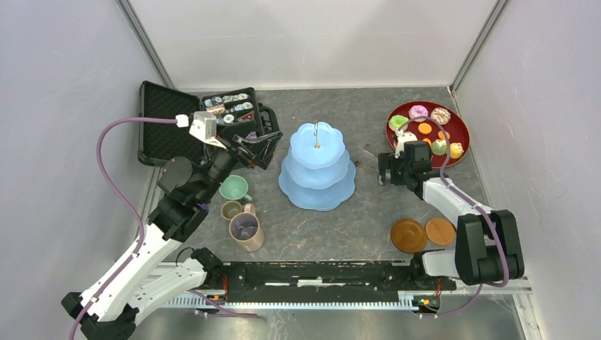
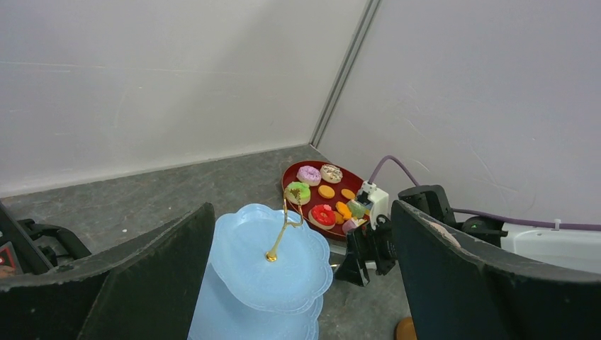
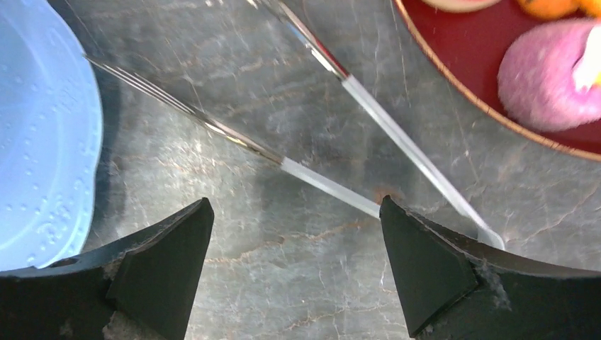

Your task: Serve the afternoon tea

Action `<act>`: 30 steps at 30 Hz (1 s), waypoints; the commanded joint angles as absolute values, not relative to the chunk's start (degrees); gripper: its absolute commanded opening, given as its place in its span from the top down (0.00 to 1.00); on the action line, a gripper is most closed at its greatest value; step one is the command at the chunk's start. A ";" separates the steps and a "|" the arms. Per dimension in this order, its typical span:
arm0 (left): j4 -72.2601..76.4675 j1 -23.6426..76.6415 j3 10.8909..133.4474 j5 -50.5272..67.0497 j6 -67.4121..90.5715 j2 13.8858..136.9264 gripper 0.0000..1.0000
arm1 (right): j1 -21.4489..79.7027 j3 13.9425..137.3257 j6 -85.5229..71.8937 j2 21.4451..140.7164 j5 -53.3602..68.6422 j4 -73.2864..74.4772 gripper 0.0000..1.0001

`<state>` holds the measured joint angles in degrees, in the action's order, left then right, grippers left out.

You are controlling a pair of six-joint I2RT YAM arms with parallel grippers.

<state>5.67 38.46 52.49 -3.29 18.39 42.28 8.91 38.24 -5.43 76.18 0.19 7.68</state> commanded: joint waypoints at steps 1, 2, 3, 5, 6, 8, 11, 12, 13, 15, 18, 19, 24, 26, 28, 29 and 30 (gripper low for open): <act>6.42 38.84 52.74 -2.81 17.40 42.28 0.00 | 5.32 35.42 -7.61 74.95 6.85 5.37 0.04; 6.42 38.85 52.80 -2.73 17.45 42.21 0.00 | 4.29 34.97 -7.78 75.03 7.36 5.33 0.04; 6.42 38.85 52.74 -2.72 17.49 42.16 0.00 | 3.52 34.66 -7.96 75.29 7.91 5.36 0.04; 6.50 38.94 52.73 -2.64 17.64 42.10 0.00 | 2.45 33.92 -8.24 75.73 9.05 5.03 0.04; 6.55 38.94 52.74 -2.51 17.74 42.19 0.00 | 2.24 33.52 -8.30 75.92 9.46 4.67 0.04; 6.59 38.98 52.73 -2.38 17.84 42.34 0.00 | 2.13 33.19 -8.32 76.73 9.90 4.55 0.04; 6.59 39.27 52.73 -2.20 18.02 42.55 0.00 | 2.14 32.84 -8.23 77.93 11.06 4.33 0.04; 6.64 39.50 52.78 -2.15 17.97 42.53 0.00 | 2.22 32.58 -8.31 77.95 11.38 4.01 0.05; 6.76 39.71 52.74 -2.11 17.78 42.54 0.00 | 2.20 32.35 -8.29 77.85 11.76 3.74 0.05; 6.70 40.07 52.65 -2.64 17.28 43.03 0.00 | 2.20 32.17 -7.85 77.51 11.86 3.54 0.05; 6.42 40.39 52.74 -3.14 16.69 43.75 0.00 | 2.22 32.37 -6.55 77.76 10.35 2.91 0.05; 6.42 40.43 52.73 -3.19 16.61 43.85 0.00 | 2.26 32.82 -5.98 78.38 9.84 3.02 0.05; 6.33 40.58 52.73 -3.84 16.08 43.45 0.00 | 2.24 36.44 -4.02 80.26 8.67 5.70 0.09; 6.39 40.61 52.73 -3.86 15.83 43.42 0.00 | 2.58 37.55 -4.90 78.20 10.20 7.24 0.09; 6.43 40.77 52.52 -4.48 15.80 43.92 0.00 | 3.53 38.50 -5.30 74.95 9.76 9.02 0.08; 6.35 41.01 52.48 -4.86 15.82 44.32 0.00 | 3.63 38.91 -5.40 73.34 9.15 9.41 0.07; 6.33 41.33 52.47 -4.88 15.81 44.46 0.00 | 3.58 39.47 -5.36 72.34 8.55 9.21 0.05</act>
